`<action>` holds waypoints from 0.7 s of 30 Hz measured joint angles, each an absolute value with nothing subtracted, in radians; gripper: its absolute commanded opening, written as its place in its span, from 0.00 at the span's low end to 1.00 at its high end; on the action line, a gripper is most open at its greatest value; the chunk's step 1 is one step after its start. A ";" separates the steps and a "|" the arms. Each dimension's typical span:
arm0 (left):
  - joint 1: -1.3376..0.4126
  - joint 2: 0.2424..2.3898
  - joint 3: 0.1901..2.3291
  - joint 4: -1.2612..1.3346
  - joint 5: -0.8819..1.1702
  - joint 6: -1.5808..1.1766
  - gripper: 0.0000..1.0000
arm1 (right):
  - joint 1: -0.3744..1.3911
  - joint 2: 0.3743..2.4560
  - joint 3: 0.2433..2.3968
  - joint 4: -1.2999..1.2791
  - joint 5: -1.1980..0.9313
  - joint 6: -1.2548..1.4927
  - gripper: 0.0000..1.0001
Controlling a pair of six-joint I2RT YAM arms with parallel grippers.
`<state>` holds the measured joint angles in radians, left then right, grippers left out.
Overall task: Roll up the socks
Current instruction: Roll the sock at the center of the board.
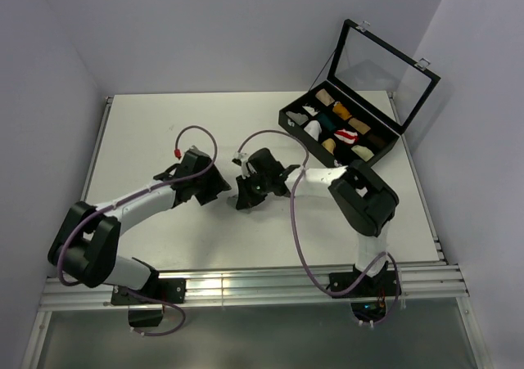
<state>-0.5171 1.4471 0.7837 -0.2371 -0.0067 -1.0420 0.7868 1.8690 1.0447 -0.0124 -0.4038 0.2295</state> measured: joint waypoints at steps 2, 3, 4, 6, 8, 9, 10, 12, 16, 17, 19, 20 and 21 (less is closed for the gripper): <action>-0.513 1.401 0.745 -0.228 -0.017 -1.057 0.64 | 0.748 1.901 1.071 -0.031 -0.501 0.260 0.00; -0.511 1.382 0.723 -0.224 -0.022 -1.065 0.64 | 0.727 1.924 1.085 -0.035 -0.561 0.278 0.00; -0.510 1.367 0.703 -0.221 -0.025 -1.071 0.65 | 0.714 1.939 1.093 -0.035 -0.601 0.293 0.00; -0.508 1.335 0.657 -0.204 -0.025 -1.087 0.67 | 0.686 1.973 1.105 -0.028 -0.690 0.334 0.00; -0.508 1.316 0.622 -0.186 -0.023 -1.095 0.67 | 0.667 2.000 1.107 -0.009 -0.766 0.376 0.00; -0.508 1.310 0.608 -0.176 -0.022 -1.099 0.67 | 0.658 2.011 1.106 0.001 -0.797 0.399 0.00; -0.508 1.308 0.600 -0.168 -0.019 -1.104 0.67 | 0.651 2.020 1.105 0.009 -0.820 0.418 0.00; -0.511 1.309 0.595 -0.148 -0.012 -1.113 0.67 | 0.635 2.034 1.098 0.027 -0.861 0.457 0.00; -0.530 1.335 0.595 -0.086 0.012 -1.126 0.63 | 0.616 2.048 1.074 0.073 -0.907 0.522 0.00; -0.535 1.350 0.595 -0.076 0.018 -1.130 0.61 | 0.612 2.051 1.067 0.088 -0.915 0.537 0.00; -0.545 1.387 0.595 -0.064 0.031 -1.135 0.56 | 0.608 2.053 1.053 0.119 -0.925 0.563 0.00; -0.548 1.404 0.596 -0.064 0.036 -1.139 0.54 | 0.607 2.053 1.047 0.131 -0.928 0.573 0.00; -0.551 1.420 0.598 -0.064 0.040 -1.140 0.52 | 0.606 2.054 1.040 0.142 -0.931 0.583 0.00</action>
